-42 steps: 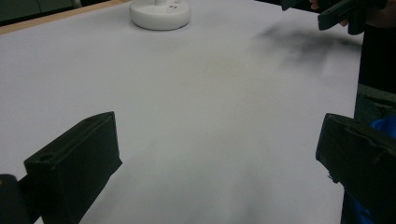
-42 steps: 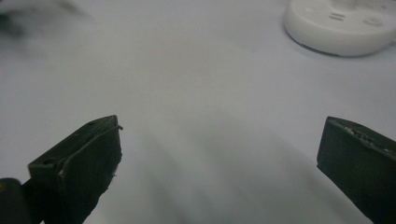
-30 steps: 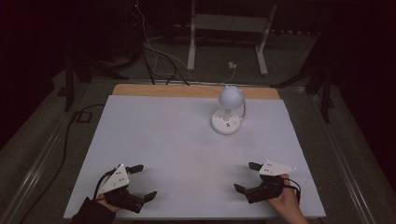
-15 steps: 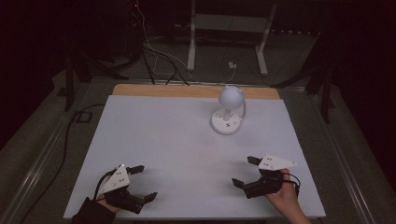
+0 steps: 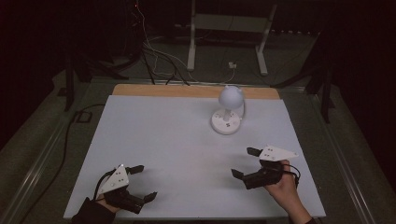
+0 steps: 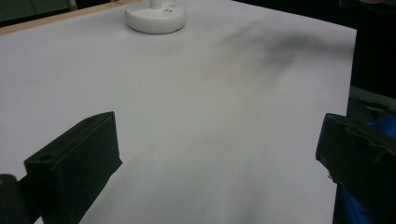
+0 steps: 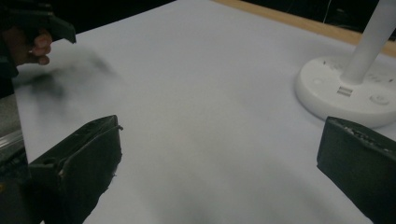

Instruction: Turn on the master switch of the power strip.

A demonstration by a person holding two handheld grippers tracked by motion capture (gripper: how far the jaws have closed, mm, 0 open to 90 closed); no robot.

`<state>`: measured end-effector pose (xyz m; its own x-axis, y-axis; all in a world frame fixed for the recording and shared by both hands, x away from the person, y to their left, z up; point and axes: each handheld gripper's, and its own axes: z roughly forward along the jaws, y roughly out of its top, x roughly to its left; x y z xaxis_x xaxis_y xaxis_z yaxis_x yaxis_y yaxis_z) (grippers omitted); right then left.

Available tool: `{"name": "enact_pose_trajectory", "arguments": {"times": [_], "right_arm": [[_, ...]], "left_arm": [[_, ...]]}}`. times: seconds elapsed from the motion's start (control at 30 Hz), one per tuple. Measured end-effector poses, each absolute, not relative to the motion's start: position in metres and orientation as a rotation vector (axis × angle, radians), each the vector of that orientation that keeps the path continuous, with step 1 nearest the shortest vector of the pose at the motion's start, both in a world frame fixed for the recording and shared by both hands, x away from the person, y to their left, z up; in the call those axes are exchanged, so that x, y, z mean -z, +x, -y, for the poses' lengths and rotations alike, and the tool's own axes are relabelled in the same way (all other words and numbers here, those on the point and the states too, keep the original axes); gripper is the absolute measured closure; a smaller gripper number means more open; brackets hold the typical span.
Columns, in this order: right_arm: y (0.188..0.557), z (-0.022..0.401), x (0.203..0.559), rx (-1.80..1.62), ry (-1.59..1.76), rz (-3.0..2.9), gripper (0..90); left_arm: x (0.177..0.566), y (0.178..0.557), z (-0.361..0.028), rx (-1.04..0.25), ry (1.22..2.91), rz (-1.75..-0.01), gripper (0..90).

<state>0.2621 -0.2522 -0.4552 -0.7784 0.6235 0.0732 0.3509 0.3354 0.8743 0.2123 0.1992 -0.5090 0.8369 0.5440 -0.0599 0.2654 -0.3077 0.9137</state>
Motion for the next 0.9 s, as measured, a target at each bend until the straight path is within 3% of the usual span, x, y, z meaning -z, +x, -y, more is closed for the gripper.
{"name": "enact_pose_trajectory", "arguments": {"times": [0.9], "right_arm": [[0.302,0.249,0.434,-1.435,0.884,-2.277,0.0]], "left_arm": [[0.509,0.212,-0.2,-0.309,1.897,-0.601,0.2]]}}
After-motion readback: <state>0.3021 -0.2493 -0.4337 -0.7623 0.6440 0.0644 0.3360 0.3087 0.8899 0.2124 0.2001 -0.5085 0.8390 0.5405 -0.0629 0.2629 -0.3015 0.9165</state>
